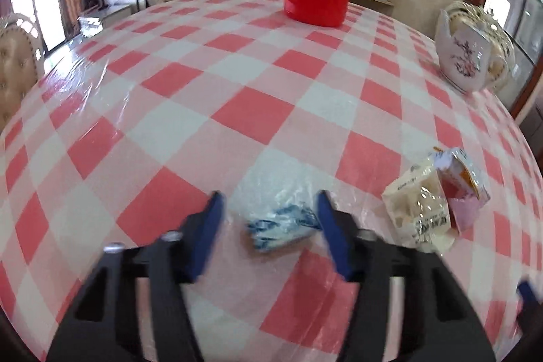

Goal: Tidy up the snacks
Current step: 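Grasp the orange-edged white pack with the right tool while the left tool grasps a second blue-and-white box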

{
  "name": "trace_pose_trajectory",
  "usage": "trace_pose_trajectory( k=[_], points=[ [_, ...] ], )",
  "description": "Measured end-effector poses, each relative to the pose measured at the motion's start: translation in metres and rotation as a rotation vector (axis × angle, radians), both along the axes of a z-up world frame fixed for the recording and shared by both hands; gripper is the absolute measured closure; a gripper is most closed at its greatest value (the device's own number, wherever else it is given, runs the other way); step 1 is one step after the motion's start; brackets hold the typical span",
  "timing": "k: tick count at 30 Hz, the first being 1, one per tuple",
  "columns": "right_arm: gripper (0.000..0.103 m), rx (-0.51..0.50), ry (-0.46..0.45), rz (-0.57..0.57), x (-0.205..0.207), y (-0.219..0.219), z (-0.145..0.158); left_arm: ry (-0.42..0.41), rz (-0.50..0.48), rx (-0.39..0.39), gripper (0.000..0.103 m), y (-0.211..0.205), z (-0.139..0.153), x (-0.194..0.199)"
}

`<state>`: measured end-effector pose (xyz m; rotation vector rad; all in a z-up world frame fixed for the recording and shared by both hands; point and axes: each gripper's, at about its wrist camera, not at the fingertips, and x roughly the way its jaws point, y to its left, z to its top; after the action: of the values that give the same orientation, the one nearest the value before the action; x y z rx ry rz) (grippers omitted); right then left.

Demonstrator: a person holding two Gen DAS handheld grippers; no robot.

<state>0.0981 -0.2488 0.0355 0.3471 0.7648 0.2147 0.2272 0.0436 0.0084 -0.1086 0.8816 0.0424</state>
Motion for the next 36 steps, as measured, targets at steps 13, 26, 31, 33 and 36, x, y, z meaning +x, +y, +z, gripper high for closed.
trace_pose_trajectory(
  k=[13, 26, 31, 33, 36],
  points=[
    [0.018, -0.479, -0.03, 0.018, 0.124, 0.07, 0.0, -0.007, -0.036, -0.053, 0.048, 0.002, 0.001, -0.006],
    [0.076, -0.431, 0.018, 0.083, 0.154, 0.074, -0.001, -0.009, -0.018, -0.07, 0.025, 0.005, 0.002, -0.005],
    [0.076, -0.146, -0.075, 0.019, 0.113, 0.033, 0.037, -0.025, -0.008, -0.055, 0.025, 0.015, 0.009, -0.01],
    [0.076, -0.051, -0.079, 0.014, 0.089, 0.022, 0.038, -0.018, -0.005, -0.097, 0.025, 0.026, 0.01, -0.012],
    [0.076, 0.02, -0.07, 0.023, 0.054, 0.012, 0.029, -0.014, 0.057, -0.18, 0.025, 0.056, 0.012, -0.018]
  ],
)
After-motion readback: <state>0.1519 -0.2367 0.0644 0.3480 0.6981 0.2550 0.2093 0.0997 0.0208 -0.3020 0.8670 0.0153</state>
